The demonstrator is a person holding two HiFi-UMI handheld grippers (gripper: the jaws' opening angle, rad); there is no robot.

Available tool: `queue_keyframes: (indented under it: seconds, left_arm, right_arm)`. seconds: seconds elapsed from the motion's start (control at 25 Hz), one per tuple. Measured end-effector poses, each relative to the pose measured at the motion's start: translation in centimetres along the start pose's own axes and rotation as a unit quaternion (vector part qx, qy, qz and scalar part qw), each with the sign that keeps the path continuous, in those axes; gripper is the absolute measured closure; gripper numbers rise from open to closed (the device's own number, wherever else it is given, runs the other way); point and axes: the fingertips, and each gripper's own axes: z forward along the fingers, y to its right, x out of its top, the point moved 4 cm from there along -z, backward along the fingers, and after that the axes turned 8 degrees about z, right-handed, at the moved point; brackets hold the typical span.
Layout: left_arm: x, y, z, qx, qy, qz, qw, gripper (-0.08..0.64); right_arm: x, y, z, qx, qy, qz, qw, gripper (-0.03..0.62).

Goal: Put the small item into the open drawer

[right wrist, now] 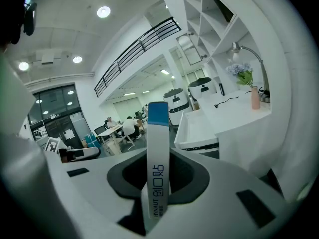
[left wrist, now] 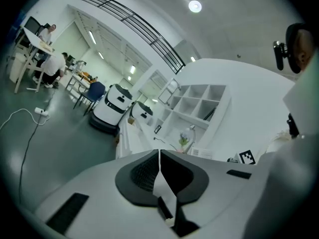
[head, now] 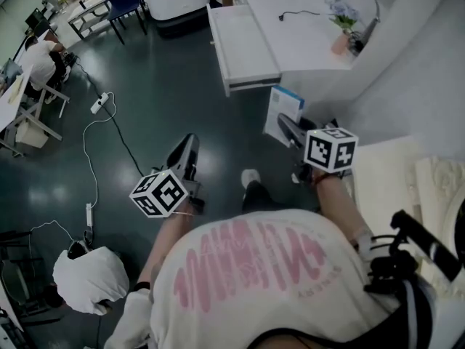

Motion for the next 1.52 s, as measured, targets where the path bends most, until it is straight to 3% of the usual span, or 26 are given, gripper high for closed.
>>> queue_keyframes:
  seconds: [0.36, 0.56, 0.72, 0.96, 1.52]
  left_arm:
    - [3.3, -3.2, 7.3, 0.004, 0.014, 0.007, 0.9999, 0.523]
    - [5.4, -5.7, 11.9, 0.046, 0.040, 0.002, 0.9981, 0.523]
    - [6.5, -7.1, 15.4, 0.055, 0.052, -0.001, 0.9971, 0.523]
    - [7.3, -9.4, 18.4, 0.088, 0.085, -0.014, 0.9924, 0.527]
    - [5.4, -14.1, 24.2, 0.092, 0.021, -0.052, 0.9942, 0.529]
  right_arm:
    - [5.0, 5.3, 8.0, -0.009, -0.013, 0.005, 1.000, 0.506]
    - [9.1, 8.1, 13.6, 0.002, -0.025, -0.003, 1.000, 0.506]
    - [11.8, 9.9, 17.7, 0.017, -0.037, -0.015, 0.999, 0.506]
    - [13.7, 11.1, 22.4, 0.046, -0.050, -0.022, 0.997, 0.506]
    - [11.8, 14.6, 29.7, 0.007, -0.113, 0.003, 0.994, 0.508]
